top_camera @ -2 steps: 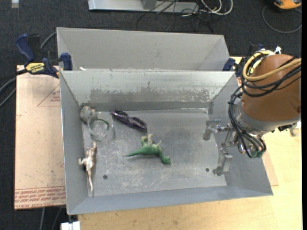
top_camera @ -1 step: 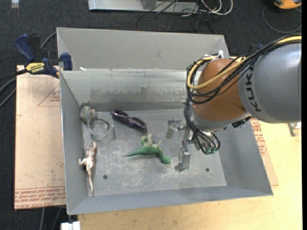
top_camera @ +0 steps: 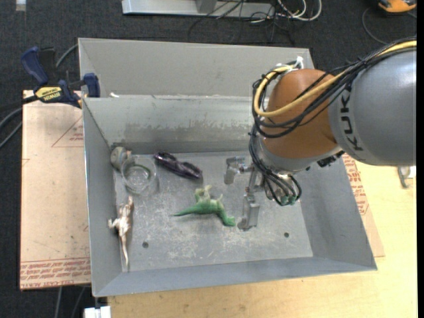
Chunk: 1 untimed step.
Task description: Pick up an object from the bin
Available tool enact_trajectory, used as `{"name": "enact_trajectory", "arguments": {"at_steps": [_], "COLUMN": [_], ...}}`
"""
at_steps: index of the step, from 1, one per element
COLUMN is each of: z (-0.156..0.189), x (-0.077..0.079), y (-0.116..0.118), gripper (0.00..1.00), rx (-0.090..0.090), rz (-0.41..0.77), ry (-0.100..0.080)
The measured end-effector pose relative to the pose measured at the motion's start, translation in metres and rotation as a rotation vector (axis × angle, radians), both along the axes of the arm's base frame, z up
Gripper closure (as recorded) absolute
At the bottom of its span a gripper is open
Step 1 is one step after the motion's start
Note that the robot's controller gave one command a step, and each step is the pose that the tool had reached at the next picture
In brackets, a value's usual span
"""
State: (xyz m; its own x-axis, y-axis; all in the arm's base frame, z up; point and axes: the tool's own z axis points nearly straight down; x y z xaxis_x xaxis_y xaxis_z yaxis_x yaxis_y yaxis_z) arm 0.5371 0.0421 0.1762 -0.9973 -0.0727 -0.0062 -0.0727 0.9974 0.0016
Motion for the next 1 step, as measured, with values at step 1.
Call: {"name": "enact_trajectory", "arguments": {"at_steps": [1], "z": [-0.0789], "x": [0.0267], "y": [0.079], "gripper": [0.0], "rx": [0.005], "rz": [0.022], "ry": [0.012]}}
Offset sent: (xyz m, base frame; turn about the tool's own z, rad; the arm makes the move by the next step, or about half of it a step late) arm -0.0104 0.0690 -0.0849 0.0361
